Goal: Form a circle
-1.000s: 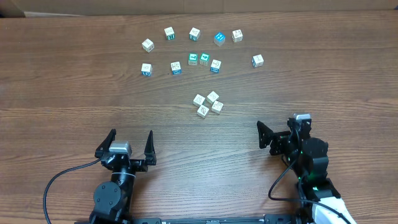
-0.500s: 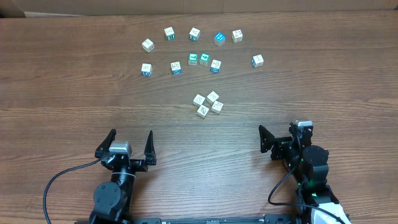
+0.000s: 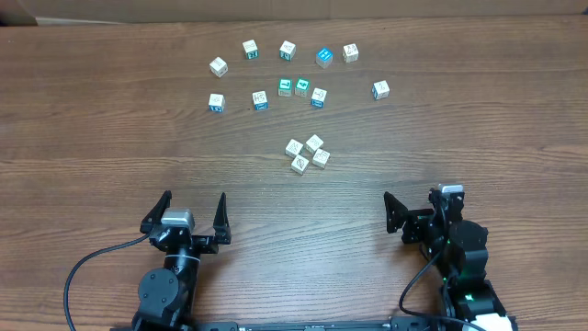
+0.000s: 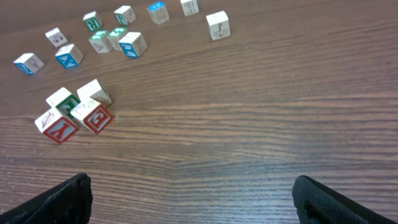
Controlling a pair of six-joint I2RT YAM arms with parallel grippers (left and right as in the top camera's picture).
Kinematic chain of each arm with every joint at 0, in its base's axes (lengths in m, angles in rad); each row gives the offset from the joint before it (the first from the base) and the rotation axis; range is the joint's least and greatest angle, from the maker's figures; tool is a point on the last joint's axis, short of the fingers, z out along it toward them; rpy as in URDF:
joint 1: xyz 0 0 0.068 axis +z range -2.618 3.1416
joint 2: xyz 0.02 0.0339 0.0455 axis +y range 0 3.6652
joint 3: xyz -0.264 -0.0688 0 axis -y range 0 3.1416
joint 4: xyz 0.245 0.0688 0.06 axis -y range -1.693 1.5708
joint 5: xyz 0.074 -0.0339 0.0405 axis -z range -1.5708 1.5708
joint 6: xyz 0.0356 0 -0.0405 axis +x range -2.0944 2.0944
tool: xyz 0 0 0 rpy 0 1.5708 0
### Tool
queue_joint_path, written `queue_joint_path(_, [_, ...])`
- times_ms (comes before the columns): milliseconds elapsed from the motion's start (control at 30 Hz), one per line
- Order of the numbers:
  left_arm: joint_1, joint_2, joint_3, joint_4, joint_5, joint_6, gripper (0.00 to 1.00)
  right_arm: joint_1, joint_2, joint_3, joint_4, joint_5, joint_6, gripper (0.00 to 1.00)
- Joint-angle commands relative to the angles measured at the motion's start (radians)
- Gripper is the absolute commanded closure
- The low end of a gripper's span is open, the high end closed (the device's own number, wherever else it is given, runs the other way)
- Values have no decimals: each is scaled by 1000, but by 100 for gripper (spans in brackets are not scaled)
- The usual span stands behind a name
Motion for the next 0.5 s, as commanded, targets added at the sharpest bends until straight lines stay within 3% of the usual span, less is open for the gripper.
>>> queue_joint_path(0, [8,-11,-3,1,-3,18,1,-8,-63,-10,-31,11,-1,0])
queue_joint_path(467, [8,-11,-3,1,-3,18,1,-8,-214,-10,-163,11,-1,0])
